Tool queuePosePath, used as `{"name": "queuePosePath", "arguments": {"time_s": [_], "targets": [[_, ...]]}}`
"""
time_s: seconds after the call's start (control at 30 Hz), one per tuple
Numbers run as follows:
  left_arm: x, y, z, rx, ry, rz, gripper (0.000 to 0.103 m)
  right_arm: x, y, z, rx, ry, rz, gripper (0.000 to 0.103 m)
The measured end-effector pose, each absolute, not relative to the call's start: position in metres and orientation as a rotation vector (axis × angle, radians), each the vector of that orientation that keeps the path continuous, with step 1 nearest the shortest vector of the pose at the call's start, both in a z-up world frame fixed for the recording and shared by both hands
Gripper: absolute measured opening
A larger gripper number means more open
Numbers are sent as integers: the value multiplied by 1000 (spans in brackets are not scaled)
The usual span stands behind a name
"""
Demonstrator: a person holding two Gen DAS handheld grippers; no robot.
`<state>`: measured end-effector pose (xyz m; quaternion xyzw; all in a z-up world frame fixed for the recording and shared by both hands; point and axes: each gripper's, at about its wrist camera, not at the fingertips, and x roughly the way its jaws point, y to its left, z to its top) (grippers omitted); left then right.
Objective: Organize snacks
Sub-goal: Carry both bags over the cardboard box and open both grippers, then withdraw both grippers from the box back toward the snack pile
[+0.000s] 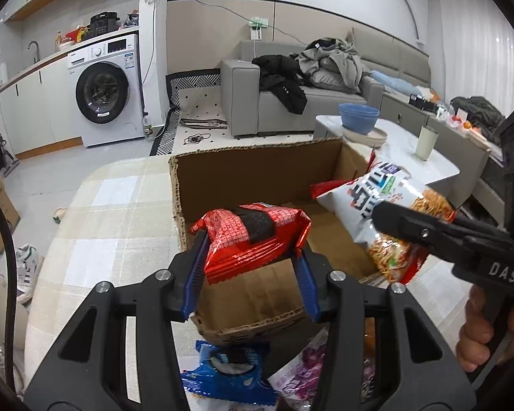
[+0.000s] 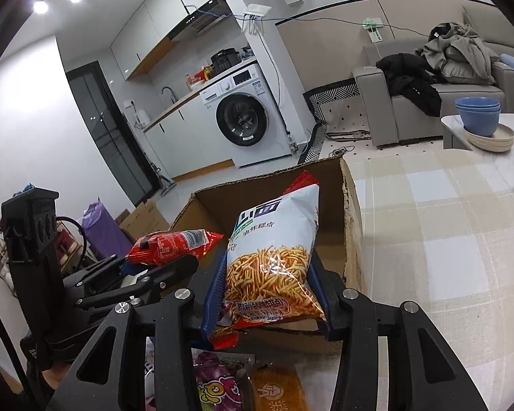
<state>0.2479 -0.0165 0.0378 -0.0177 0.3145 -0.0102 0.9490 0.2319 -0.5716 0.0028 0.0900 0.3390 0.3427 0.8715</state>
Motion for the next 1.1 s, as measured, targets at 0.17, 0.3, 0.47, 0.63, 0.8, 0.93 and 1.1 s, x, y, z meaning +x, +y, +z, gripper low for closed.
{"name": "queuePosePath", "arguments": {"time_s": [0.17, 0.3, 0.47, 0.63, 0.8, 0.93, 1.1], "targets": [[256, -18, 37, -13, 642, -26, 44, 233, -567, 2, 189, 773, 736, 50], [257, -19, 31, 33, 643, -16, 44, 227, -564, 2, 181, 805, 752, 53], [260, -13, 32, -3, 645, -24, 44, 223, -560, 4, 199, 837, 801, 60], [253, -8, 36, -16, 648, -52, 45, 212, -560, 11, 146, 777, 789, 66], [232, -6, 45, -34, 632, -85, 75, 201, -574, 21, 158, 715, 808, 86], [207, -9, 53, -36, 615, -104, 84, 191, -590, 28, 154, 683, 795, 102], [174, -16, 57, -15, 613, -115, 102, 176, -602, 33, 101, 688, 793, 102]]}}
